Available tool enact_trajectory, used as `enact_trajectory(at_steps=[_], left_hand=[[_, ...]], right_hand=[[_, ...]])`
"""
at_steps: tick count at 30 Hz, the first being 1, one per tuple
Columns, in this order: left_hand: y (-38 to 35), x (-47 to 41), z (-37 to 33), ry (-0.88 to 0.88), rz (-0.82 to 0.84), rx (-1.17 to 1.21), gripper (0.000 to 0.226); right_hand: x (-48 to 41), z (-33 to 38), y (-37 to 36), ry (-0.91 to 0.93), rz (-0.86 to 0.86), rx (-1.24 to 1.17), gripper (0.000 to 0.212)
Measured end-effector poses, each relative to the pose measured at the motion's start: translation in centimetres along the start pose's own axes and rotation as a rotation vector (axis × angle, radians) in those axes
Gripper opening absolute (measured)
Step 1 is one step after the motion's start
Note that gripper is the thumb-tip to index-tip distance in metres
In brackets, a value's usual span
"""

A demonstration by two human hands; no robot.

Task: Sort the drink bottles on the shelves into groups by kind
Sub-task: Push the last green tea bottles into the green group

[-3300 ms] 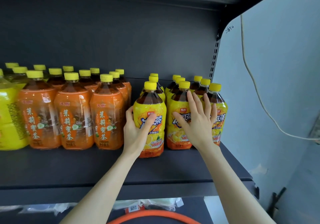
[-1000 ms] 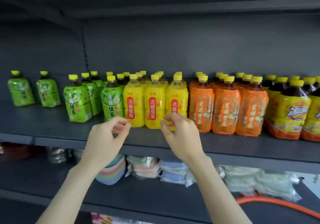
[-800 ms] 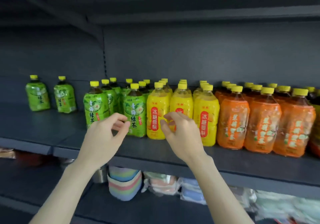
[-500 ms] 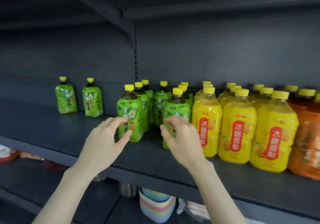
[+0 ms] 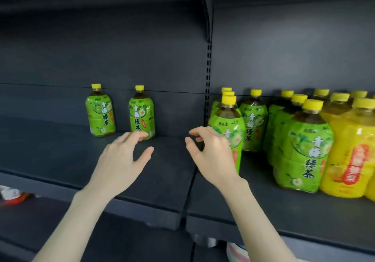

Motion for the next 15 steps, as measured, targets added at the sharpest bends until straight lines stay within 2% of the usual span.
enact_trajectory(at_steps=[5, 11, 15], left_hand=[[0.7, -2.2, 8.5, -0.021, 0.041, 0.017, 0.034], [0.6, -7.3, 15.9, -0.013, -0.008, 0.112, 0.035], [-0.6, -11.5, 20.3, 0.068, -0.061, 0.153, 0.045]], right_hand=[[-1.9, 3.2, -8.0, -0.095, 0.090, 0.085, 0.028], [-6.8, 5.7, -14.2, -0.137, 0.105, 0.149, 0.024], [-10.8, 5.9, -18.2, -0.136, 0.108, 0.193, 0.031]])
Point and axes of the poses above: each hand's wrist, its own x-axis away from the middle knuckle, its own y-axis out of the back of the hand, z = x × y, the point moved 4 cm from there along -x, towards the middle knuckle
